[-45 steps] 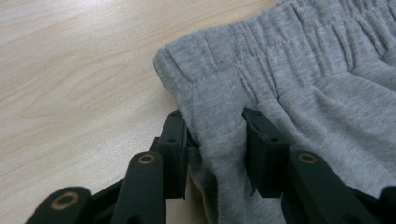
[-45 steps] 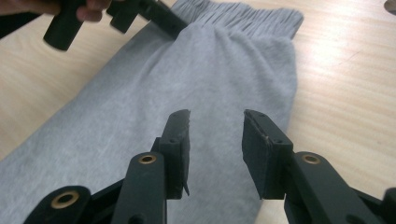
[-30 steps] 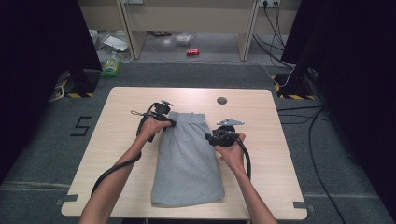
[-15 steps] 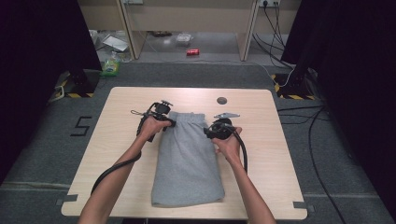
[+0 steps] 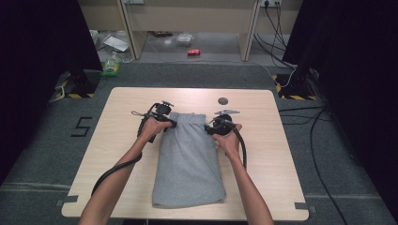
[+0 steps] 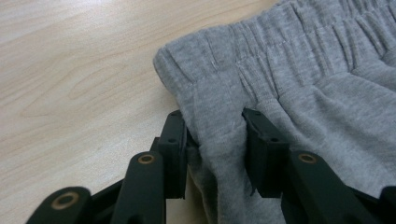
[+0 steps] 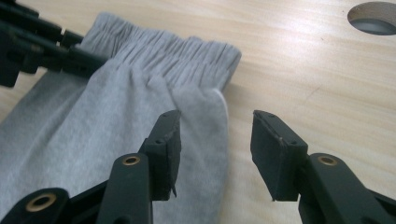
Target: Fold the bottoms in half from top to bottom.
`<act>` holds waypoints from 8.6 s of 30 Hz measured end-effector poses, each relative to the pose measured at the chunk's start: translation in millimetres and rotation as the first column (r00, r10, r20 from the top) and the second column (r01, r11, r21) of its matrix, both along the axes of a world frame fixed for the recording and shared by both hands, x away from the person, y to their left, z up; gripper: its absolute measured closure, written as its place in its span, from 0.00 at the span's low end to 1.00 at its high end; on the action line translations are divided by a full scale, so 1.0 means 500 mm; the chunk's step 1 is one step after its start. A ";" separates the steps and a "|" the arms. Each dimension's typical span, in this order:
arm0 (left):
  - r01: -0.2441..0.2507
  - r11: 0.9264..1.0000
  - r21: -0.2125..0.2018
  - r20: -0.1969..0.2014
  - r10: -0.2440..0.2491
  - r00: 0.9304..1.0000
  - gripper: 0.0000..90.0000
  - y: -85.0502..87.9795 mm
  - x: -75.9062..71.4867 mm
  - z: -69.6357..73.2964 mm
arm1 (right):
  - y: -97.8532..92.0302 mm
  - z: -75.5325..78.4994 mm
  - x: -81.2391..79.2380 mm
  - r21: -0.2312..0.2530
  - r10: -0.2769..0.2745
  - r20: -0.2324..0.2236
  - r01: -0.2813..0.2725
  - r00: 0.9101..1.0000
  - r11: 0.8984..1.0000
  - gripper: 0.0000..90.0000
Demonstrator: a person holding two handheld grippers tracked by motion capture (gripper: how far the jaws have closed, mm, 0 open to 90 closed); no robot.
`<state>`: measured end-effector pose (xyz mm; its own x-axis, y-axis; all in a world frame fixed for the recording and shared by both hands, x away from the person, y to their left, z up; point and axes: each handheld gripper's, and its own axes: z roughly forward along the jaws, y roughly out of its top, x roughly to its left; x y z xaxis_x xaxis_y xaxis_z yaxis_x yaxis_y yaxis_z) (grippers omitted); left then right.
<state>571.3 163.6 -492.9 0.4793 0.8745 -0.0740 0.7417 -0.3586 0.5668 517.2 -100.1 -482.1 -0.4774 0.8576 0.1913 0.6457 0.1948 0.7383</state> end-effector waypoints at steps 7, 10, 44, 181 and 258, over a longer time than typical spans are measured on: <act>0.001 1.000 -0.002 0.003 -0.001 1.000 0.69 0.001 -0.001 -0.001 | 0.011 -0.007 0.030 -0.003 -0.010 -0.022 0.010 1.000 1.000 0.56; 0.000 1.000 -0.003 0.003 0.000 1.000 0.69 0.000 -0.001 -0.001 | 0.016 -0.015 0.041 -0.004 -0.014 -0.037 0.014 0.999 1.000 0.55; 0.009 0.994 -0.109 0.029 -0.006 1.000 0.79 0.017 0.009 0.021 | 0.048 -0.041 0.103 0.141 0.029 -0.130 -0.011 0.991 0.990 0.87; 0.336 0.934 -0.117 0.266 -0.297 0.917 0.35 0.013 -0.423 0.033 | -0.003 0.054 -0.322 0.001 0.361 0.148 -0.366 0.921 0.931 0.75; 0.118 0.989 -0.091 0.111 -0.108 0.988 0.40 0.093 -0.279 -0.028 | -0.022 -0.036 -0.133 -0.086 0.096 -0.047 -0.100 0.994 0.991 0.49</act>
